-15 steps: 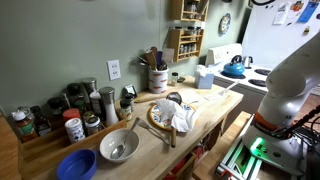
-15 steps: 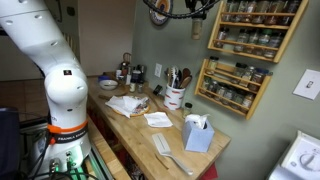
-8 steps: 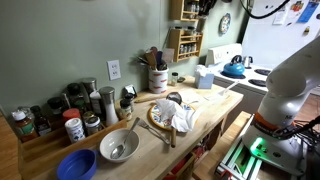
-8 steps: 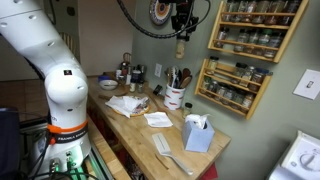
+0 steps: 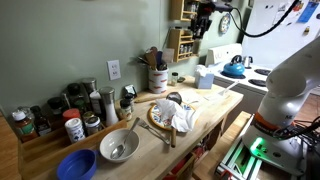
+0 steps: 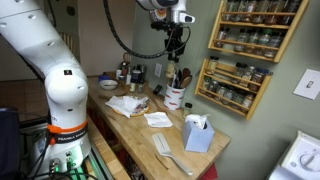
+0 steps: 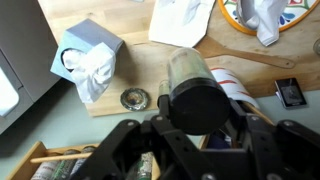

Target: Remove the spice shaker on the third shelf, second position to the left and put it on the table

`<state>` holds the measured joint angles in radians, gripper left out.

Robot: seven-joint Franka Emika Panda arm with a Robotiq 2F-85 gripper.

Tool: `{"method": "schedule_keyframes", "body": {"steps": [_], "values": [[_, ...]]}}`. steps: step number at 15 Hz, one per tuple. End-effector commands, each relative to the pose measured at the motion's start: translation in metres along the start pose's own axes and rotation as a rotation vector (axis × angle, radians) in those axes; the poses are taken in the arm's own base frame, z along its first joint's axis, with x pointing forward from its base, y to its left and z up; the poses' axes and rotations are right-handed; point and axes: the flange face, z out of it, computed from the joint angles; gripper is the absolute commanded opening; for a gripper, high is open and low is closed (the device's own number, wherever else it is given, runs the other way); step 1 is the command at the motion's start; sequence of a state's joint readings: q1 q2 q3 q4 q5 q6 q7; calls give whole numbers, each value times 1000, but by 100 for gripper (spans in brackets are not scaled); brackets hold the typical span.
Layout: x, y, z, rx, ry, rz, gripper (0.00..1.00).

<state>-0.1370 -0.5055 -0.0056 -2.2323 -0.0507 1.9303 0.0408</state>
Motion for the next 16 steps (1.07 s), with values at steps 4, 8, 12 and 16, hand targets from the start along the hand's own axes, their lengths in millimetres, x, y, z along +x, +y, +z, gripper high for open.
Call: {"method": "schedule_keyframes", "body": {"steps": [4, 8, 12, 16], "values": [[-11, -11, 54, -6, 32, 61, 31], [-11, -11, 61, -6, 33, 65, 56], [0, -10, 65, -23, 36, 52, 31], [19, -28, 109, 6, 11, 0, 31]]}}
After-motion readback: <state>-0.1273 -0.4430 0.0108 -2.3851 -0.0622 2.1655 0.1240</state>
